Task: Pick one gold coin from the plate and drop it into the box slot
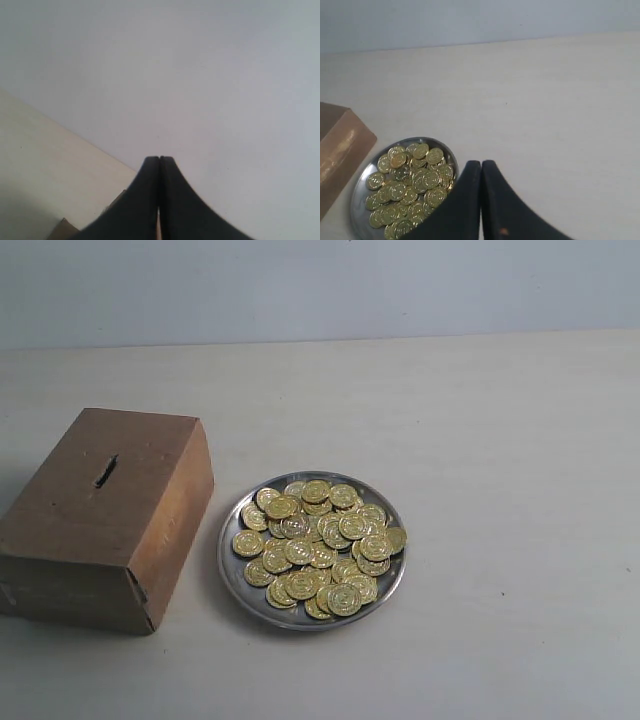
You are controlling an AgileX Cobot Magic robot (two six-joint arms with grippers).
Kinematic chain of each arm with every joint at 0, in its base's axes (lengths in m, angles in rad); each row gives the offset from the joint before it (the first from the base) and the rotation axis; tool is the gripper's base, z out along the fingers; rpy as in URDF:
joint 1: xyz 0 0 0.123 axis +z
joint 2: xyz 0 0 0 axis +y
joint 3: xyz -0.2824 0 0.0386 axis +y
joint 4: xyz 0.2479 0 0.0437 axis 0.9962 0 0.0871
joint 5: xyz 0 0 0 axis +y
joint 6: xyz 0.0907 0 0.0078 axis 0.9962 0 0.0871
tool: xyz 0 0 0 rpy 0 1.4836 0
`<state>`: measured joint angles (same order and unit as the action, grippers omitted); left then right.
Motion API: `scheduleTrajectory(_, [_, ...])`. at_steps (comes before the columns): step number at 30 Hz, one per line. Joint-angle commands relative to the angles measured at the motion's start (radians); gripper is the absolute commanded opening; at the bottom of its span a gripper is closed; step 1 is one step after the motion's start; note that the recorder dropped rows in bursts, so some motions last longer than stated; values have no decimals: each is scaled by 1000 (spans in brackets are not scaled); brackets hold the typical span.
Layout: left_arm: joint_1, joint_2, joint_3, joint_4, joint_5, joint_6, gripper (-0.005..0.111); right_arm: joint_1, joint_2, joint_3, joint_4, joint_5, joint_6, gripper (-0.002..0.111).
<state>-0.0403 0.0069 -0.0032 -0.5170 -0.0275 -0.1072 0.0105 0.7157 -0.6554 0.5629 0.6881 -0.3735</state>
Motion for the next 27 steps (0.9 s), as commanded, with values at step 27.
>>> scheduleTrajectory(27, [-122,234,-329,-48,517,687,0,408,790,-270,27,-46,-219,0])
